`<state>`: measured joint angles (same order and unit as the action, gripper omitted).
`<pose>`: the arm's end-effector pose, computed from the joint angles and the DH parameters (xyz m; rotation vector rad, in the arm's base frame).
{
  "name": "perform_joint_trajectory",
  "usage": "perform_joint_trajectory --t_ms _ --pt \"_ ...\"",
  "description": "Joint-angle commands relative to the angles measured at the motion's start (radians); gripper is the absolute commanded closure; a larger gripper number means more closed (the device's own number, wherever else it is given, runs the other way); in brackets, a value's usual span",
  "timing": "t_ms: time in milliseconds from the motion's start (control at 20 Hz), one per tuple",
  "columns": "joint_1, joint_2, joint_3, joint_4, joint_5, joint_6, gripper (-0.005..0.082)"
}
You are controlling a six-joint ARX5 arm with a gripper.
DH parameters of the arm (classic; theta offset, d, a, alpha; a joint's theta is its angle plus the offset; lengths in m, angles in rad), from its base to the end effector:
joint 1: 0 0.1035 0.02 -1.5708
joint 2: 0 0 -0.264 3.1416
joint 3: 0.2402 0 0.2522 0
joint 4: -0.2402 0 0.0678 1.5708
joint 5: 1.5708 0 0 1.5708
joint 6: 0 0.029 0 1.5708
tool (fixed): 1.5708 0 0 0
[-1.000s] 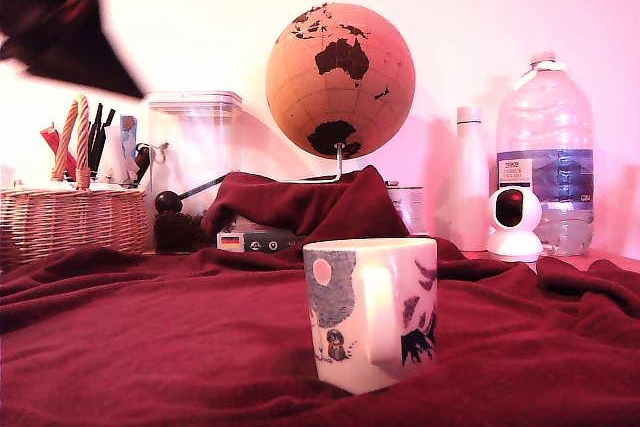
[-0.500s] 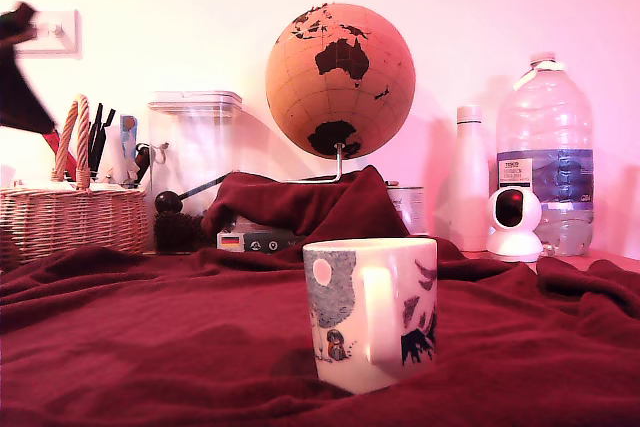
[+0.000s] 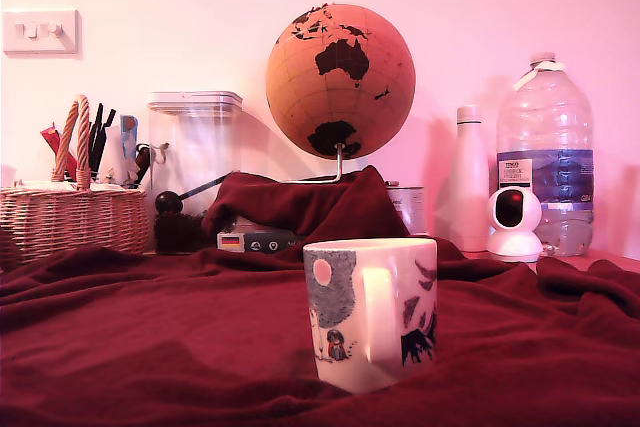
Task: Pick up the coffee capsules on the table and drop them inside the coffee cup
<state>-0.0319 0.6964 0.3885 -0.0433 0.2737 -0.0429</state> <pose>0.1586 -0.0129 0.2229 -0.0846 0.3565 -0.2949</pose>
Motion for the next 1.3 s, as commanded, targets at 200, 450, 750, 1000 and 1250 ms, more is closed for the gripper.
perform_joint_trajectory --t_ms 200,450,750,1000,1250 --pt "-0.001 -0.131 -0.068 0.006 -0.041 -0.049 0.0788" --pt "-0.001 -0.238 -0.145 -0.022 -0.048 -0.063 0.0788" --pt "-0.001 -0.419 -0.201 -0.101 -0.081 -0.072 0.0788" --pt "-0.001 -0.56 -0.203 -0.172 -0.089 -0.101 0.0788" --pt "-0.003 -0.637 -0.203 -0.205 -0.088 -0.134 0.0788"
